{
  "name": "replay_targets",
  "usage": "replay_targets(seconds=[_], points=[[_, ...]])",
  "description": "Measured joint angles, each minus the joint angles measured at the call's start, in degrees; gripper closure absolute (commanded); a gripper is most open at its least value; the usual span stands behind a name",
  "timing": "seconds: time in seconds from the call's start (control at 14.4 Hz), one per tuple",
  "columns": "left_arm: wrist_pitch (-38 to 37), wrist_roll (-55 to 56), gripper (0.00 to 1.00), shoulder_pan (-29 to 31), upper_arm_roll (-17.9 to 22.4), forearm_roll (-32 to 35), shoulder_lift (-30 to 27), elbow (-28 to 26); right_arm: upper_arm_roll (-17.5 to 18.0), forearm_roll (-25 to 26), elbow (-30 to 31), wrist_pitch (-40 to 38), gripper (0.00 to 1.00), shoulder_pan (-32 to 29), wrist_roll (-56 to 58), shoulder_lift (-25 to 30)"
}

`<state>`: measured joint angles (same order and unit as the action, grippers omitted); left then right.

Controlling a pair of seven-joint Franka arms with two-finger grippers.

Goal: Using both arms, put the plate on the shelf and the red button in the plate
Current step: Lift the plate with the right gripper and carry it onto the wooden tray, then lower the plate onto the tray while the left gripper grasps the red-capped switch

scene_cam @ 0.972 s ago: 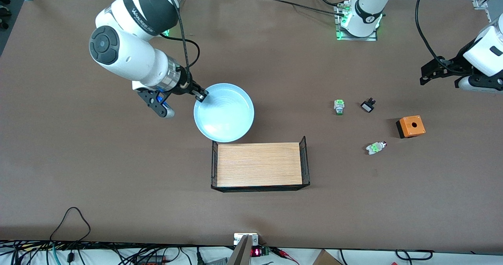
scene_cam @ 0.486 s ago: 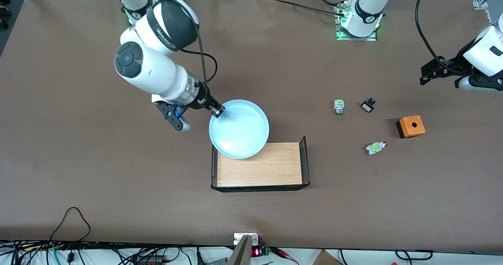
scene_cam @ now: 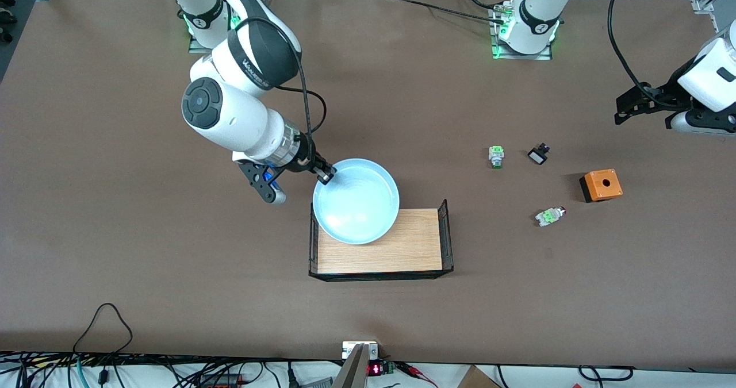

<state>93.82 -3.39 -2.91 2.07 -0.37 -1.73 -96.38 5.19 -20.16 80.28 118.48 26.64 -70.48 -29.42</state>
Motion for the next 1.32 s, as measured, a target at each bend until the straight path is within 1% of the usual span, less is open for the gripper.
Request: replay_targets(seconds=[0.35, 0.69, 1.11, 1.32], points=[[0.0, 0.0, 0.0, 0.0, 0.0, 0.0, 0.0, 0.0, 0.0, 0.0, -0.21, 5.38, 1.0, 1.14, -0.6, -2.29], [0.0, 0.0, 0.0, 0.0, 0.0, 0.0, 0.0, 0.0, 0.0, 0.0, -0.23, 8.75, 1.0, 1.49, -0.86, -3.55], [-0.2, 0.0, 0.0, 0.54, 0.05, 0.0, 0.1, 0.0, 0.0, 0.0, -0.3, 11.2, 1.0, 1.64, -0.86, -4.65], [-2.67, 0.0, 0.0, 0.64, -0.01, 0.0, 0.6, 0.01, -0.02, 0.0, -0.31, 11.69, 1.0, 1.69, -0.85, -5.16]])
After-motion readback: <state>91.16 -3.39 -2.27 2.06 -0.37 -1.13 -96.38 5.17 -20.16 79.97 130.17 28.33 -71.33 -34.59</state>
